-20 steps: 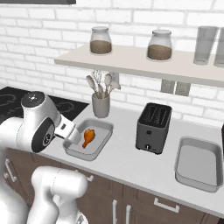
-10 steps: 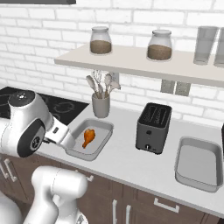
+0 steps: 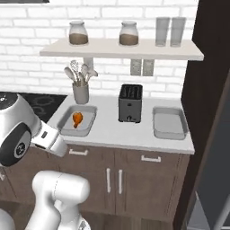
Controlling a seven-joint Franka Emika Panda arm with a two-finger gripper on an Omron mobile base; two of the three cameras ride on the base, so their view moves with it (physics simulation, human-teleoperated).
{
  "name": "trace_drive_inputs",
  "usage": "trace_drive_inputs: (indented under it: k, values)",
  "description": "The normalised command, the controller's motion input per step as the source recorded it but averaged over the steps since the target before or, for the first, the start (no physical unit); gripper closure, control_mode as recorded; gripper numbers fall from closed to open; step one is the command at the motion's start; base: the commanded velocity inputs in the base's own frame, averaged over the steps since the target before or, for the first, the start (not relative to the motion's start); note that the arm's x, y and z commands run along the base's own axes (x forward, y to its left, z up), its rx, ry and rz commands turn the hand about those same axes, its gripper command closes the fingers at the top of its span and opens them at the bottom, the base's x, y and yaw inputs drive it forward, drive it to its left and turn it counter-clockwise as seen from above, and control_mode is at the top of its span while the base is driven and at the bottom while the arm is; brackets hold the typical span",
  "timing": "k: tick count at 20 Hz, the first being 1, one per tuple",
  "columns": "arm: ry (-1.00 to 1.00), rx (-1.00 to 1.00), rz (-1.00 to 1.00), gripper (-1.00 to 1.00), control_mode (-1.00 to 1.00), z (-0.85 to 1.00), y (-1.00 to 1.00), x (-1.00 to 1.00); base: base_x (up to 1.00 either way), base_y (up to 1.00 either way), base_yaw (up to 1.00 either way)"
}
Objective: Place one tomato and one chicken drumstick in each tupperware on the nearby counter, to pack two identical lunches.
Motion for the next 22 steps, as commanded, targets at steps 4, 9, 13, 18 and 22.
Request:
trace_drive_inputs:
  k: [4, 9, 13, 18, 22]
  values:
    - [0.00, 0.00, 0.00, -1.00, 1.00, 0.00, 0.00, 0.00, -0.67, 0.19, -0.80]
    - [0.00, 0.00, 0.00, -1.00, 1.00, 0.00, 0.00, 0.00, -0.20, -0.27, -0.75]
    - [0.00, 0.00, 0.00, -1.00, 1.00, 0.00, 0.00, 0.00, 0.00, -0.54, -0.70]
    - [0.00, 0.00, 0.00, -1.00, 1.00, 0.00, 0.00, 0.00, 0.07, -0.71, -0.66]
    - [0.00, 0.00, 0.00, -1.00, 1.00, 0.00, 0.00, 0.00, 0.36, -0.85, -0.59]
